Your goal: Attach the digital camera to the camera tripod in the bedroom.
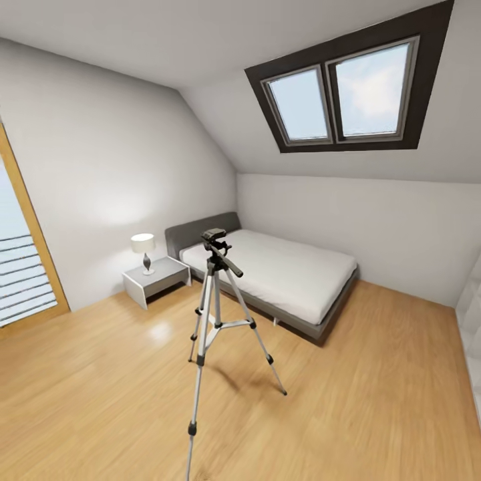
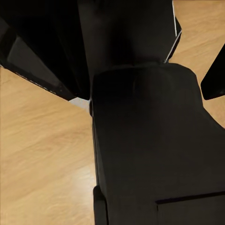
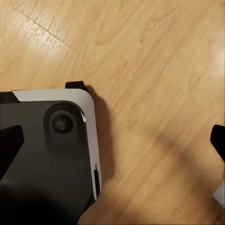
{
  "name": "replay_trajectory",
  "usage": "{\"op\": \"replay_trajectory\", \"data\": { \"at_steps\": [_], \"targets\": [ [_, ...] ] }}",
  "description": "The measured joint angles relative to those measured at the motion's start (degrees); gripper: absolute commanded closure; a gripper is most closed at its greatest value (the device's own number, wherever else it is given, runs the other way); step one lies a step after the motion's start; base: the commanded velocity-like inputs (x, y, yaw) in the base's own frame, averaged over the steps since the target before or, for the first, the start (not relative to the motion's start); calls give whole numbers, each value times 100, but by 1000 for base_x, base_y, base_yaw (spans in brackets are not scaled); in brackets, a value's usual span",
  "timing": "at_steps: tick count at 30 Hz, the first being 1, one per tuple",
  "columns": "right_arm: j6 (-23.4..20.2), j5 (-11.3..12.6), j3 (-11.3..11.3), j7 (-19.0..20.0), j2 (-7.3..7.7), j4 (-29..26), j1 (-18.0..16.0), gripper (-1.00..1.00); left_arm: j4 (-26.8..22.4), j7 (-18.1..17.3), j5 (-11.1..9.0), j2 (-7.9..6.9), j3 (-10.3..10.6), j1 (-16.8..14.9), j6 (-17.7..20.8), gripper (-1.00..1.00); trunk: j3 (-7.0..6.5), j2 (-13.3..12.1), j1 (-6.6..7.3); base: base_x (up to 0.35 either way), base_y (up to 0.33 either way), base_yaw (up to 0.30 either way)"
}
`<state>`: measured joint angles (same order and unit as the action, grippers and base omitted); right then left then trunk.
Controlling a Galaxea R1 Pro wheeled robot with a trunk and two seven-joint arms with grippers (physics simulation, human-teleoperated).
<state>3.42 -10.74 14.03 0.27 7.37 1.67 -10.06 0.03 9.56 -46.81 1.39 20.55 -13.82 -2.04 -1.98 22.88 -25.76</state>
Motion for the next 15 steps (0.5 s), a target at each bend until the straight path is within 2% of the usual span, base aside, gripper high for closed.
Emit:
{"op": "replay_trajectory", "data": {
  "at_steps": [2, 15],
  "targets": [
    [5, -152, 5, -2, -10, 0, 0, -100, 3, 12, -21, -1, 2, 20, -244, 100, 0, 0, 0, 0, 0, 281],
    [10, -217, 4, -3, -17, 0, 0, -100, 4, 25, -42, -10, -8, 30, -399, 100, 0, 0, 0, 0, 0, 281]
  ]
}}
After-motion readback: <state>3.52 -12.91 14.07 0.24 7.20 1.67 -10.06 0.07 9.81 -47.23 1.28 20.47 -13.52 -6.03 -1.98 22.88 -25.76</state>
